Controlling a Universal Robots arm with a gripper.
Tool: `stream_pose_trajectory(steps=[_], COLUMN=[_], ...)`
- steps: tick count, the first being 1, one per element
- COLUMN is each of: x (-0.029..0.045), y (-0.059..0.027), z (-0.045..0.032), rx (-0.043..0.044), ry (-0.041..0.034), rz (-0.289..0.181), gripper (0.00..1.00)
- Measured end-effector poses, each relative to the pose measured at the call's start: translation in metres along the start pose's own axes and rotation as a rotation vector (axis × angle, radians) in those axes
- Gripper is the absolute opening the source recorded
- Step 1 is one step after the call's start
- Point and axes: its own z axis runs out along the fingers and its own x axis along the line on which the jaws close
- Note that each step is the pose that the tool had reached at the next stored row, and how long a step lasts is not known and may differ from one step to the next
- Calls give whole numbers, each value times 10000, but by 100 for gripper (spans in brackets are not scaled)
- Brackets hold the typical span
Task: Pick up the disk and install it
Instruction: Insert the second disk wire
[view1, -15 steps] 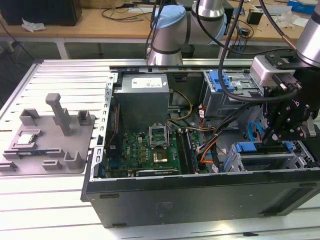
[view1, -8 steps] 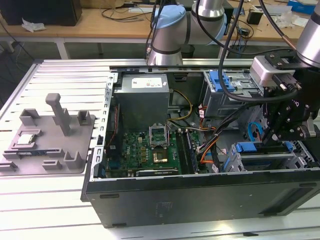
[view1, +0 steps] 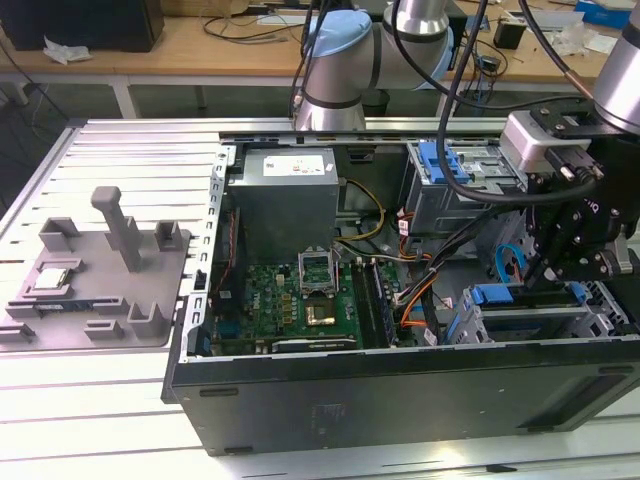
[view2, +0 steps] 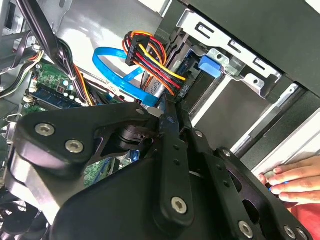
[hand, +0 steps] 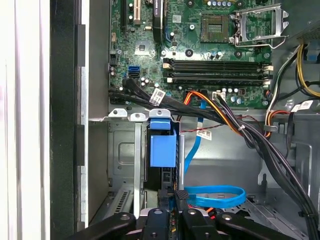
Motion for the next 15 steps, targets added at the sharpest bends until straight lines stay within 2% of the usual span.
stream_pose_trajectory(steps=[1, 2, 5, 6, 7, 8, 10, 11, 12, 15], x=[1, -4, -111, -127, -143, -159, -202, -226, -267, -306], y=[-1, -1, 73, 86, 99, 111, 148, 171, 219, 282], z=[-58, -87, -96, -97, -98, -100, -103, -106, -116, -127], rx=[-1, -1, 64, 72, 78, 84, 101, 109, 126, 161], ry=[5, 41, 110, 121, 131, 144, 176, 197, 233, 298], rz=[-1, -1, 0, 0, 0, 0, 0, -1, -1, 0], gripper=[41, 47, 47, 46, 40, 40, 27, 15, 11, 11])
